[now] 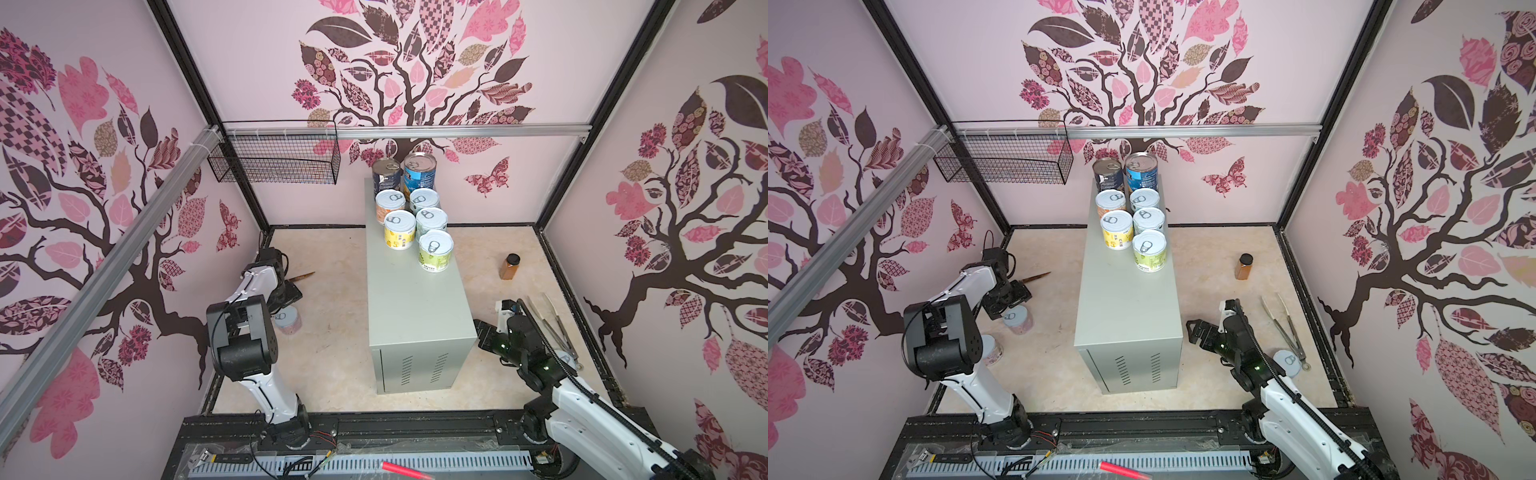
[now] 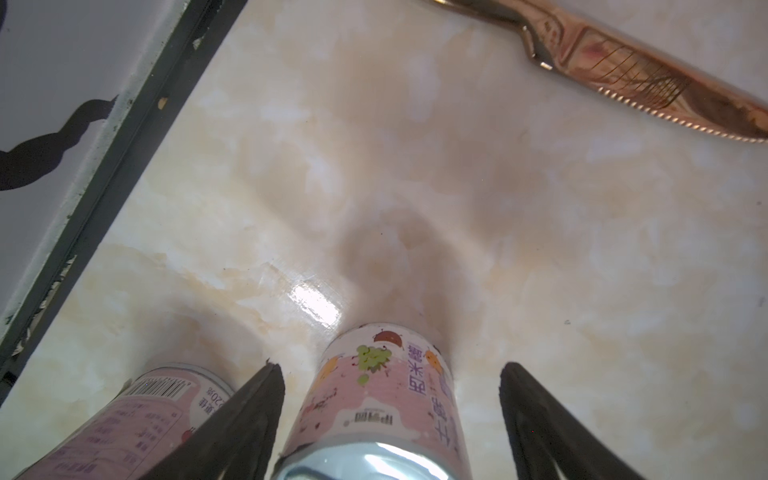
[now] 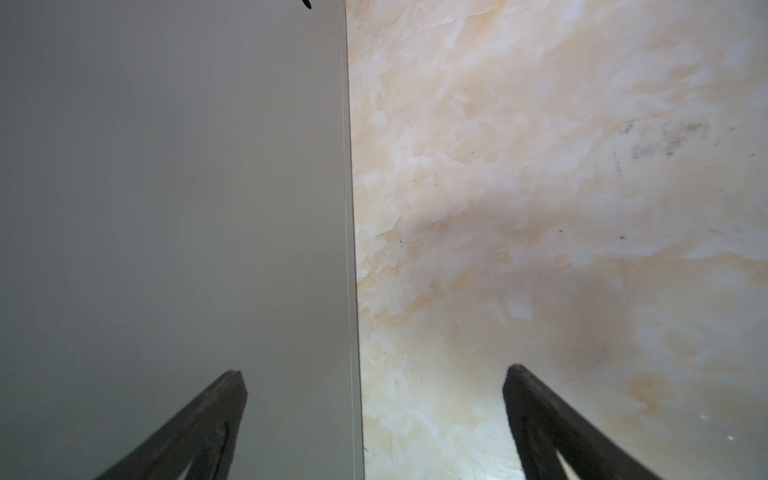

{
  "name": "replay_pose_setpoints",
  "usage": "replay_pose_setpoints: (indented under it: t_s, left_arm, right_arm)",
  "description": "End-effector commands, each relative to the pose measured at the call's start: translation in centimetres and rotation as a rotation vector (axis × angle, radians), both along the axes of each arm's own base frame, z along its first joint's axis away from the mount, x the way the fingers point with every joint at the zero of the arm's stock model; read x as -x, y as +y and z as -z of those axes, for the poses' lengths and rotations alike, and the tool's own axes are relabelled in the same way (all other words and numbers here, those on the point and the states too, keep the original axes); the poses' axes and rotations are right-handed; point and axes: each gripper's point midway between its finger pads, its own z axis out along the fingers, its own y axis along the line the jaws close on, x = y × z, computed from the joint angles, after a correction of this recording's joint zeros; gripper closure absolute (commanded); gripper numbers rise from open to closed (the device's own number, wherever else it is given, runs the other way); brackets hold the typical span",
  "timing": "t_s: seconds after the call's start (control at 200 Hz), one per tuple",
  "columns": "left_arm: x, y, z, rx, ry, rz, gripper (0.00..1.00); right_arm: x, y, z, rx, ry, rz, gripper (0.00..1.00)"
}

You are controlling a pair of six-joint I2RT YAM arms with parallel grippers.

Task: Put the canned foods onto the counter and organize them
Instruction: 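Close the left gripper on the pink-labelled silver-lidded can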

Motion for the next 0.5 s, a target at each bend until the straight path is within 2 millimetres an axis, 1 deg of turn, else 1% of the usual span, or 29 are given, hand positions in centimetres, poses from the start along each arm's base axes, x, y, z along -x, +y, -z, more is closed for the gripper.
replay_pose_setpoints:
  t_s: [0.0, 0.08, 0.235, 0.37, 0.495]
  left_arm:
    - [-0.8, -0.7, -0.1, 0.039, -0.045, 0.021, 0.18]
    - [-0.8, -1.8, -0.1, 0.050, -0.050, 0.049, 0.21]
    - [-0.6, -4.4, 0.0, 0.055, -0.037, 0.115, 0.23]
    - [0.3, -5.8, 0.3, 0.075, -0.027, 0.141, 0.25]
    - [1.6, -7.1, 0.5, 0.101, -0.025, 0.158, 0.25]
  right_arm:
    - [-0.2, 0.3, -0.4, -0.010, -0.016, -0.009, 0.00]
    - [-0.2, 0.3, -0.3, -0.008, -0.014, -0.009, 0.00]
    - [-0.2, 0.2, -0.3, -0.005, -0.015, -0.006, 0.00]
    - [-0.2, 0.2, -0.3, -0.002, -0.017, -0.006, 0.00]
    - [-0.2, 0.2, -0.4, -0.001, -0.019, -0.009, 0.00]
